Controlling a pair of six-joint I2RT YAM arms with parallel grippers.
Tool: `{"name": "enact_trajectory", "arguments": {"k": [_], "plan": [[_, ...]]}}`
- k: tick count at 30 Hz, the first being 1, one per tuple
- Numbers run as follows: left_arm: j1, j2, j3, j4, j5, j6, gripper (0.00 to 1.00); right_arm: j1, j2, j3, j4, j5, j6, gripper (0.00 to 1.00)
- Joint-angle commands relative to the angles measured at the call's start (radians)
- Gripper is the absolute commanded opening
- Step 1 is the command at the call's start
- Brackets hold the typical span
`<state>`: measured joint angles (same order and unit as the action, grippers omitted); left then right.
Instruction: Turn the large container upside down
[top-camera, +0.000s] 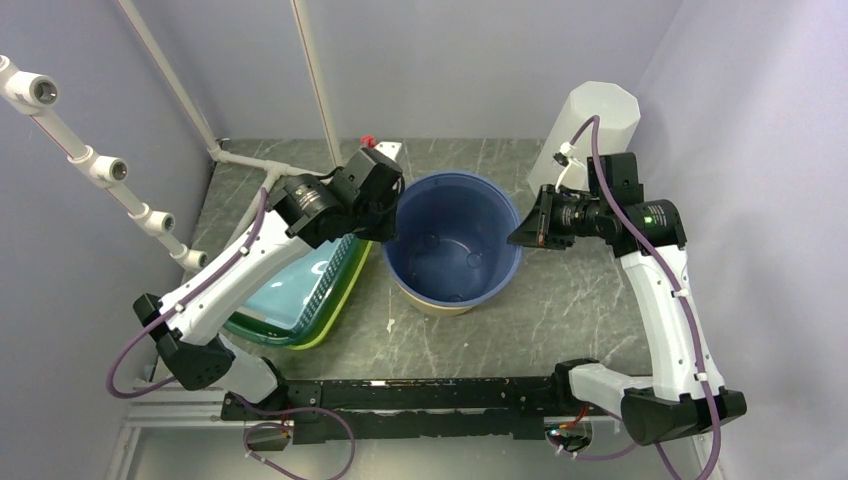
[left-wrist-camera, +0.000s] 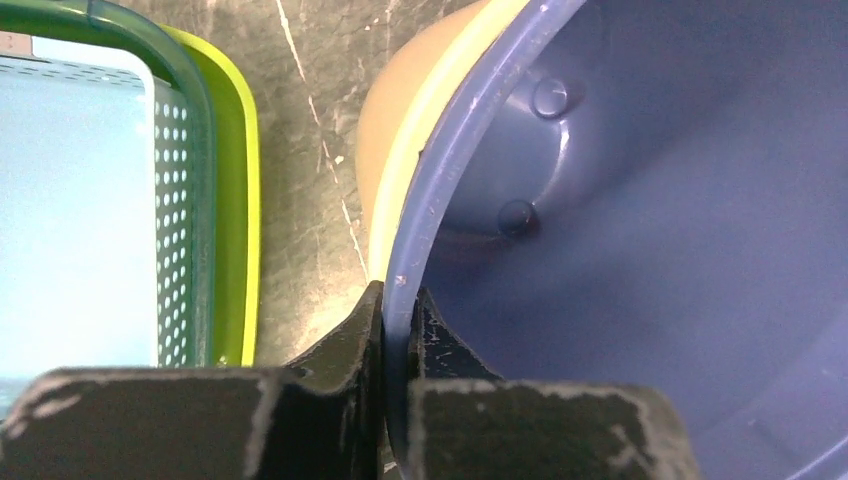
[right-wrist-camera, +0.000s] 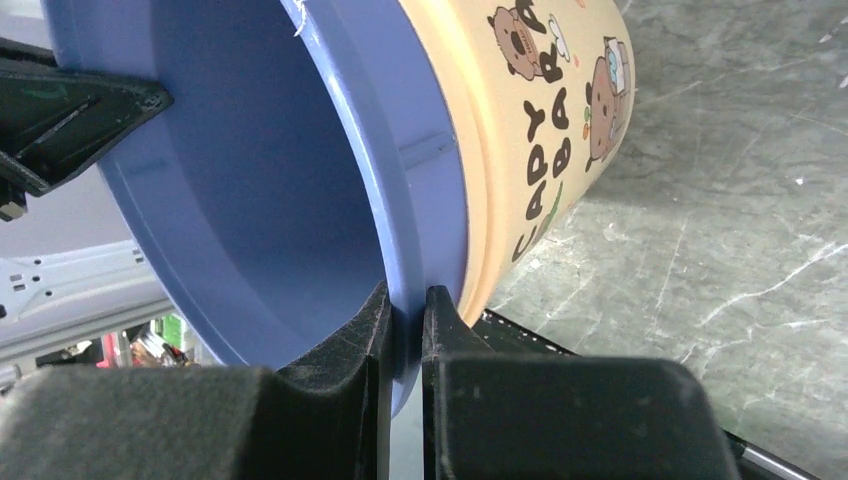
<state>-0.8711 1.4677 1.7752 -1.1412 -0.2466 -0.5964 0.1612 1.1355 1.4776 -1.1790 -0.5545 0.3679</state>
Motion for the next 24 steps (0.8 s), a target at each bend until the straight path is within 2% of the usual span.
{"name": "enact_trajectory", "arguments": {"k": [1, 2, 3, 6, 7, 11, 12, 13, 16, 20, 23, 24], "plan": [[-0.014, -0.007, 0.050, 0.024, 0.071, 0.025, 0.16, 0.000, -0.017, 0.039, 0.128, -0.071, 0.032, 0.00], [-0.014, -0.009, 0.052, 0.021, 0.063, 0.024, 0.28, 0.000, -0.016, 0.036, 0.123, -0.060, 0.028, 0.00], [-0.014, -0.009, 0.053, 0.017, 0.061, 0.024, 0.34, 0.000, -0.017, 0.032, 0.122, -0.059, 0.027, 0.00], [-0.014, -0.011, 0.055, 0.024, 0.070, 0.029, 0.36, 0.002, -0.023, 0.021, 0.130, -0.064, 0.030, 0.00], [-0.014, -0.010, 0.055, 0.024, 0.077, 0.031, 0.35, 0.001, -0.024, 0.020, 0.130, -0.062, 0.030, 0.00], [-0.014, -0.002, 0.063, 0.027, 0.111, 0.043, 0.05, 0.003, -0.021, 0.020, 0.128, -0.043, 0.031, 0.00], [-0.014, 0.000, 0.068, 0.024, 0.115, 0.044, 0.03, 0.003, -0.020, 0.021, 0.124, -0.031, 0.029, 0.00], [-0.013, 0.002, 0.073, 0.019, 0.122, 0.046, 0.10, 0.003, -0.017, 0.022, 0.116, -0.016, 0.026, 0.00], [-0.014, 0.005, 0.099, -0.003, 0.115, 0.042, 0.61, 0.005, -0.013, 0.020, 0.101, 0.015, 0.018, 0.00], [-0.014, -0.007, 0.104, -0.002, 0.115, 0.042, 0.65, 0.008, -0.014, 0.010, 0.103, 0.030, 0.021, 0.00], [-0.014, -0.005, 0.108, 0.002, 0.142, 0.051, 0.61, 0.011, -0.016, 0.007, 0.108, 0.038, 0.028, 0.00], [-0.014, -0.002, 0.112, -0.002, 0.149, 0.054, 0.54, 0.012, -0.016, 0.007, 0.109, 0.041, 0.030, 0.00]]}}
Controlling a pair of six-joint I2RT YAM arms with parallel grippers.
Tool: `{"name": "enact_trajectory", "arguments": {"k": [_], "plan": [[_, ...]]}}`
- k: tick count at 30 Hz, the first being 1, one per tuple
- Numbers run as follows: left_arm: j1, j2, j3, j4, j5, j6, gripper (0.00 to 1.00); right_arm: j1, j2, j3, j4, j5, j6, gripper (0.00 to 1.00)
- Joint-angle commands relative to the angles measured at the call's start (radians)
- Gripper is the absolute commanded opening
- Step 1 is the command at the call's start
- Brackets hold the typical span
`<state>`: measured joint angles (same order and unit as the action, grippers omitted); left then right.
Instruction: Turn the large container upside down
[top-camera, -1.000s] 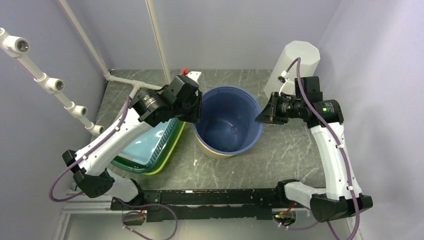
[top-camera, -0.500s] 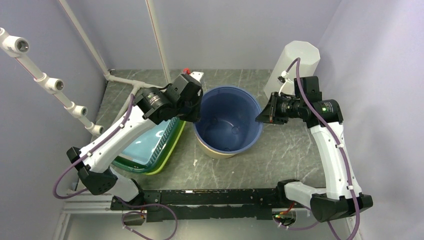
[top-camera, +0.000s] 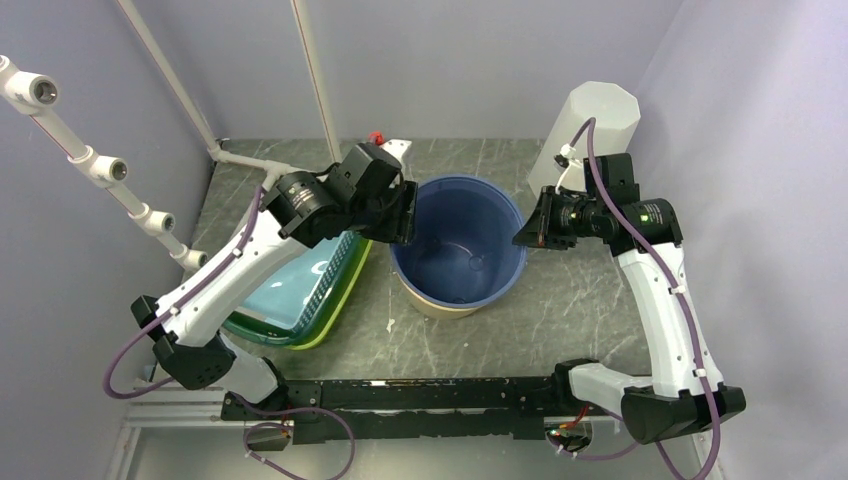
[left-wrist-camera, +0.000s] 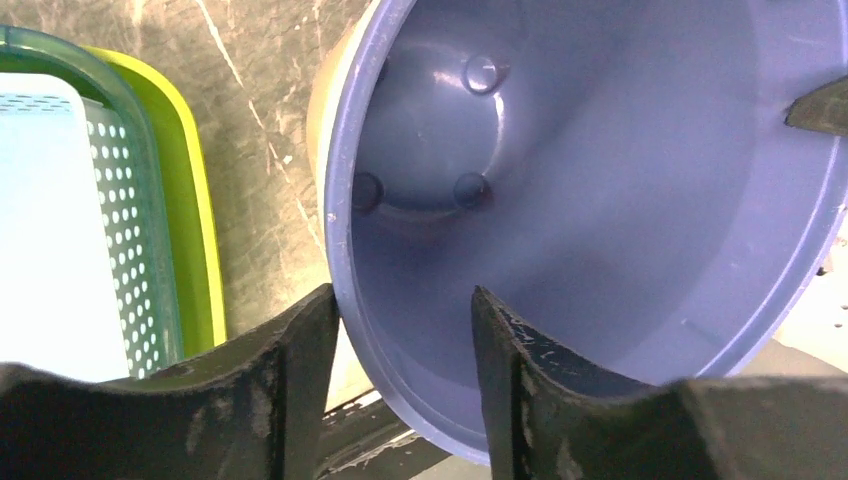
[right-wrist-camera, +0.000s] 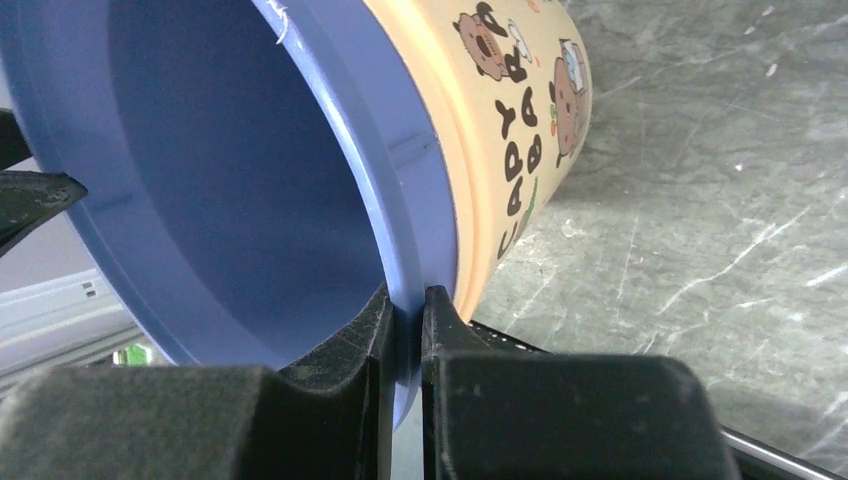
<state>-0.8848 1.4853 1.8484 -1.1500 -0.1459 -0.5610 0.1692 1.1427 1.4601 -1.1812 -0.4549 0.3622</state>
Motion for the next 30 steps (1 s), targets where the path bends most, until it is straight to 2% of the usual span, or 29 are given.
{"name": "enact_trajectory", "arguments": {"k": [1, 3, 5, 6, 8, 14, 18, 19, 21, 24, 26, 30], "plan": [[0.000, -0.014, 0.044, 0.001, 0.054, 0.022, 0.49, 0.004, -0.023, 0.025, 0.111, -0.057, 0.037, 0.00], [0.000, -0.002, 0.054, -0.020, 0.058, 0.027, 0.51, 0.006, -0.025, 0.026, 0.115, -0.072, 0.040, 0.00], [0.000, 0.014, 0.062, -0.049, 0.040, 0.027, 0.62, 0.006, -0.032, 0.026, 0.129, -0.099, 0.045, 0.00], [0.000, 0.021, 0.064, -0.059, 0.032, 0.027, 0.65, 0.006, -0.035, 0.026, 0.134, -0.109, 0.047, 0.00], [0.001, 0.033, 0.067, -0.070, 0.015, 0.026, 0.65, 0.006, -0.037, 0.030, 0.136, -0.121, 0.048, 0.00], [0.001, 0.050, 0.069, -0.049, 0.041, 0.036, 0.24, 0.007, -0.037, 0.027, 0.125, -0.099, 0.047, 0.00], [0.000, 0.060, 0.077, -0.062, 0.050, 0.045, 0.13, 0.007, -0.051, 0.016, 0.157, -0.169, 0.049, 0.00], [0.001, 0.063, 0.077, -0.068, 0.046, 0.046, 0.16, 0.007, -0.056, 0.012, 0.173, -0.198, 0.053, 0.00], [0.000, 0.068, 0.077, -0.083, 0.031, 0.039, 0.36, 0.007, -0.067, 0.011, 0.197, -0.236, 0.063, 0.00], [0.001, 0.058, 0.062, -0.080, 0.016, 0.032, 0.51, 0.007, -0.068, 0.015, 0.201, -0.233, 0.068, 0.00], [0.000, 0.050, 0.053, -0.070, 0.009, 0.029, 0.52, 0.007, -0.063, 0.014, 0.192, -0.219, 0.067, 0.00], [0.000, 0.050, 0.070, -0.080, 0.014, 0.027, 0.38, 0.007, -0.062, 0.012, 0.190, -0.204, 0.069, 0.00]]}}
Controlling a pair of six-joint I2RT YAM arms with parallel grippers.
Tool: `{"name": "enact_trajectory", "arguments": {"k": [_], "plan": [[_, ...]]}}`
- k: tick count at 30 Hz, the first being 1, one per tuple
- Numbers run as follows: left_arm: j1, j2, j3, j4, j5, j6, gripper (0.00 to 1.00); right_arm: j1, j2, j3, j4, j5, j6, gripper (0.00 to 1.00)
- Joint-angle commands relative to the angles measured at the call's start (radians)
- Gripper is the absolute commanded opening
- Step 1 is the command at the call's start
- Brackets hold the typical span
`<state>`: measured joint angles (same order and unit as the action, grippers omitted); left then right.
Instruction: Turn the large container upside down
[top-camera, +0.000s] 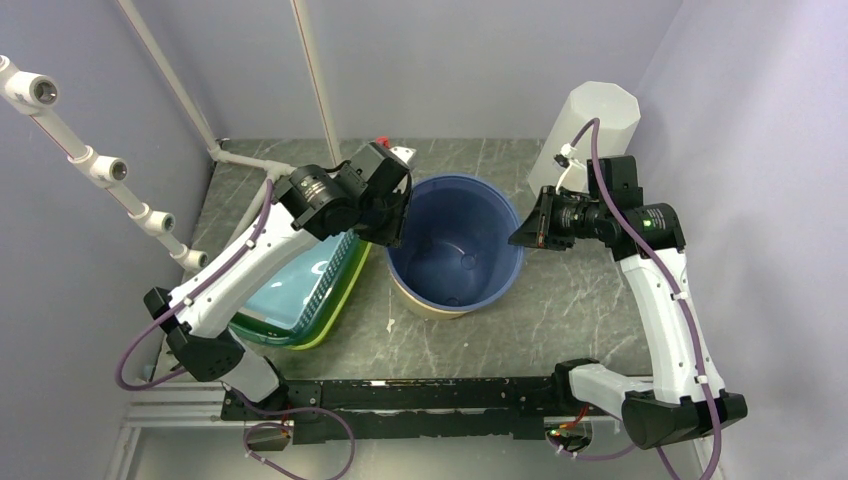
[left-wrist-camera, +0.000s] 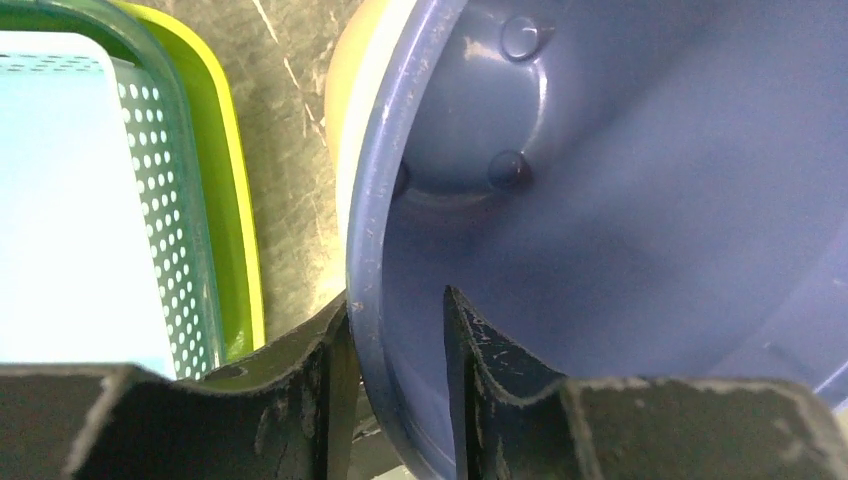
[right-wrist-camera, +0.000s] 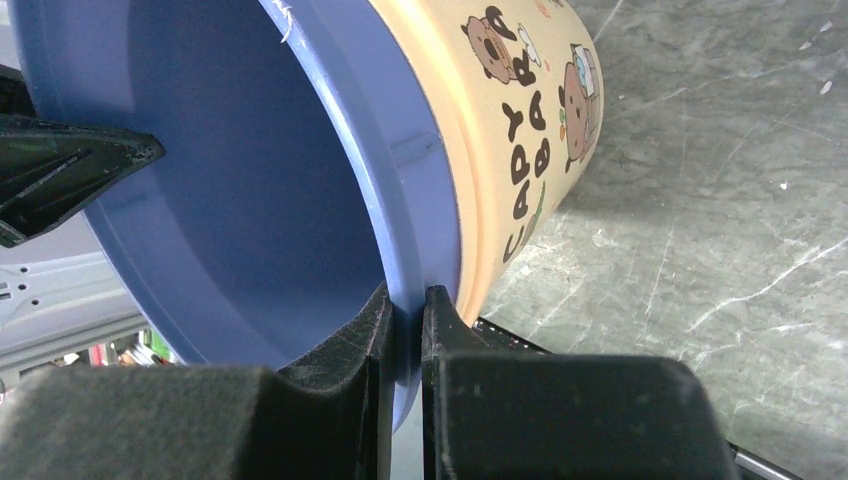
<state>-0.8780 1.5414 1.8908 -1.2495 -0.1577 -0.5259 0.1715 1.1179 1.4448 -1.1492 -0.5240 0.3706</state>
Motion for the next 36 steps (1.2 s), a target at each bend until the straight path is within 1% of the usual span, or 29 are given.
{"name": "enact_trajectory", "arguments": {"k": [1, 2, 4, 5, 11, 16, 19, 23, 26, 27, 28, 29, 30, 31, 32, 34, 36], "plan": [[-0.007, -0.010, 0.028, 0.020, 0.026, -0.009, 0.38, 0.005, -0.037, 0.029, 0.157, -0.129, 0.061, 0.00], [-0.007, -0.013, 0.028, 0.021, 0.024, -0.012, 0.40, 0.005, -0.036, 0.033, 0.151, -0.116, 0.061, 0.00], [-0.007, -0.021, 0.027, 0.026, 0.021, -0.014, 0.53, 0.005, -0.027, 0.038, 0.132, -0.084, 0.053, 0.00], [-0.007, -0.025, 0.027, 0.027, 0.019, -0.014, 0.55, 0.005, -0.023, 0.041, 0.123, -0.068, 0.050, 0.00], [-0.007, -0.022, 0.045, 0.019, 0.007, -0.016, 0.56, 0.010, -0.015, 0.033, 0.104, -0.033, 0.041, 0.00], [-0.007, -0.022, 0.044, 0.032, 0.014, -0.019, 0.52, 0.017, -0.011, 0.034, 0.105, -0.020, 0.048, 0.00], [-0.007, -0.022, 0.038, 0.039, 0.019, -0.015, 0.45, 0.022, -0.011, 0.036, 0.110, -0.018, 0.052, 0.00], [-0.007, -0.015, 0.030, 0.032, 0.021, -0.010, 0.25, 0.024, -0.008, 0.036, 0.121, -0.037, 0.054, 0.00], [-0.007, -0.022, 0.019, 0.030, -0.009, -0.021, 0.04, 0.025, -0.020, 0.024, 0.157, -0.096, 0.055, 0.00], [-0.006, -0.038, 0.004, 0.043, -0.020, -0.022, 0.03, 0.025, -0.029, 0.017, 0.172, -0.103, 0.056, 0.00], [0.002, -0.063, -0.021, 0.069, -0.025, -0.021, 0.03, 0.024, -0.040, 0.008, 0.188, -0.093, 0.063, 0.05], [0.029, -0.099, -0.077, 0.124, -0.001, -0.022, 0.03, 0.023, -0.056, -0.008, 0.206, -0.078, 0.068, 0.14], [0.078, -0.133, -0.124, 0.164, 0.059, -0.024, 0.03, 0.023, -0.072, -0.021, 0.223, -0.060, 0.073, 0.26], [0.144, -0.167, -0.161, 0.196, 0.137, -0.028, 0.03, 0.023, -0.085, -0.036, 0.236, -0.042, 0.078, 0.34], [0.203, -0.195, -0.186, 0.217, 0.197, -0.031, 0.03, 0.021, -0.095, -0.046, 0.247, -0.029, 0.085, 0.37], [0.267, -0.220, -0.195, 0.219, 0.254, -0.023, 0.03, 0.014, -0.109, -0.061, 0.269, -0.021, 0.101, 0.41], [0.298, -0.218, -0.174, 0.202, 0.293, -0.012, 0.03, 0.004, -0.125, -0.073, 0.295, -0.023, 0.122, 0.52]]}}
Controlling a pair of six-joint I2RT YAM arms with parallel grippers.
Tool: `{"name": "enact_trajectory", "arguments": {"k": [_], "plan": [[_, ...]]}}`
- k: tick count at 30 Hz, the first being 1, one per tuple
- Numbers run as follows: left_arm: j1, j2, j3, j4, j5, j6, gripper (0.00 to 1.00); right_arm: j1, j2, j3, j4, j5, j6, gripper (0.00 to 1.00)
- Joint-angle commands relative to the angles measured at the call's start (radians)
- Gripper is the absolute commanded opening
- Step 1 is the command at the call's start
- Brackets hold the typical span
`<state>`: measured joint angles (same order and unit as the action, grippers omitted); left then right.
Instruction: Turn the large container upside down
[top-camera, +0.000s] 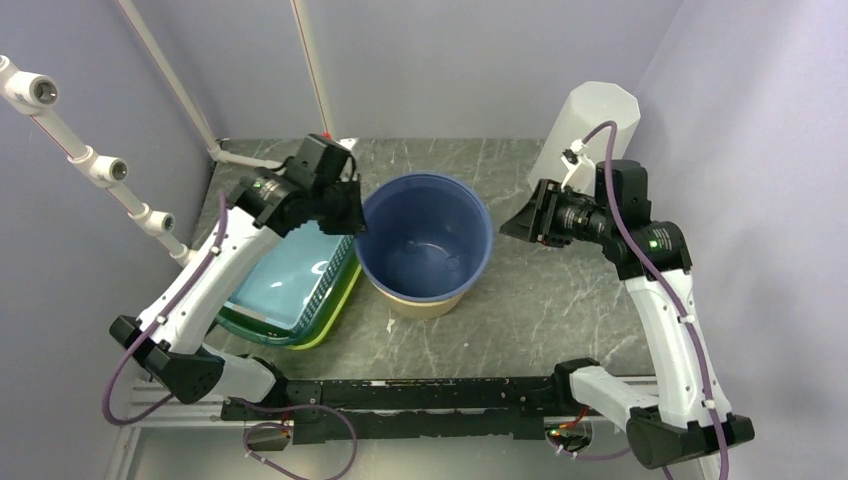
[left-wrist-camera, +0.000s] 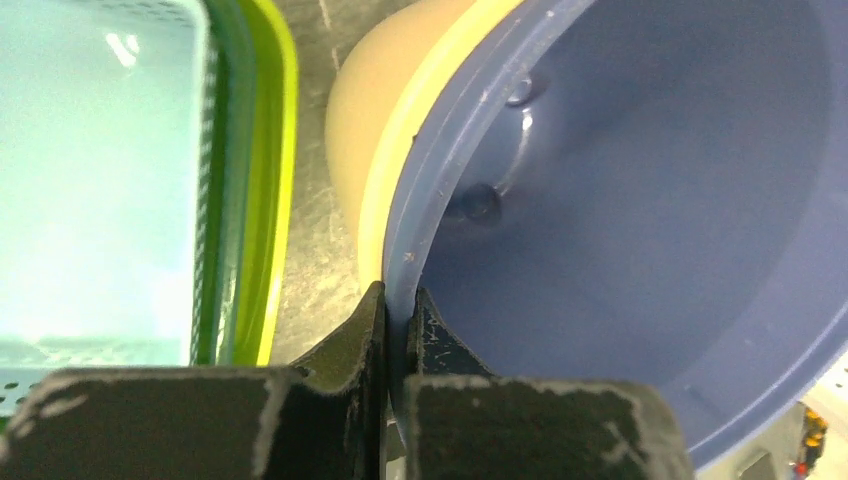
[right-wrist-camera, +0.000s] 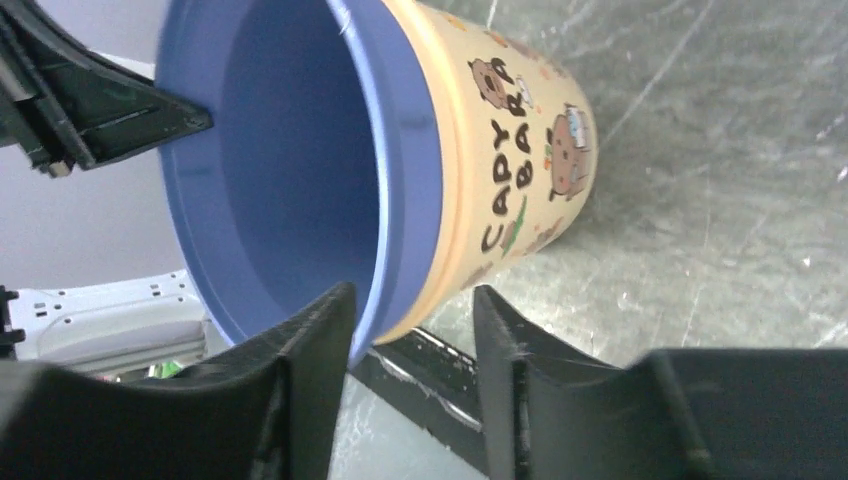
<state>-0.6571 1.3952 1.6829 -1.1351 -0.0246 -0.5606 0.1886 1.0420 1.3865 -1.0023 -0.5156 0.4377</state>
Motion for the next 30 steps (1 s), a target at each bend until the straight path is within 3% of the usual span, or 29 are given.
{"name": "enact_trajectory", "arguments": {"k": [1, 5, 10, 20, 30], "plan": [[0.087, -0.070, 0.041, 0.086, 0.179, 0.025, 0.03, -0.020, -0.056, -0.022, 0.161, -0.030, 0.068, 0.54], [0.139, -0.070, 0.056, 0.090, 0.245, 0.011, 0.03, -0.040, -0.078, -0.056, 0.204, -0.063, 0.110, 0.56], [0.201, -0.091, 0.032, 0.148, 0.348, -0.035, 0.03, -0.043, -0.100, -0.170, 0.269, -0.152, 0.181, 0.51], [0.231, -0.114, -0.004, 0.218, 0.432, -0.095, 0.03, -0.043, -0.197, -0.416, 0.628, -0.356, 0.442, 0.53], [0.231, -0.114, -0.018, 0.237, 0.470, -0.104, 0.03, -0.040, -0.127, -0.357, 0.551, -0.376, 0.340, 0.58]]}}
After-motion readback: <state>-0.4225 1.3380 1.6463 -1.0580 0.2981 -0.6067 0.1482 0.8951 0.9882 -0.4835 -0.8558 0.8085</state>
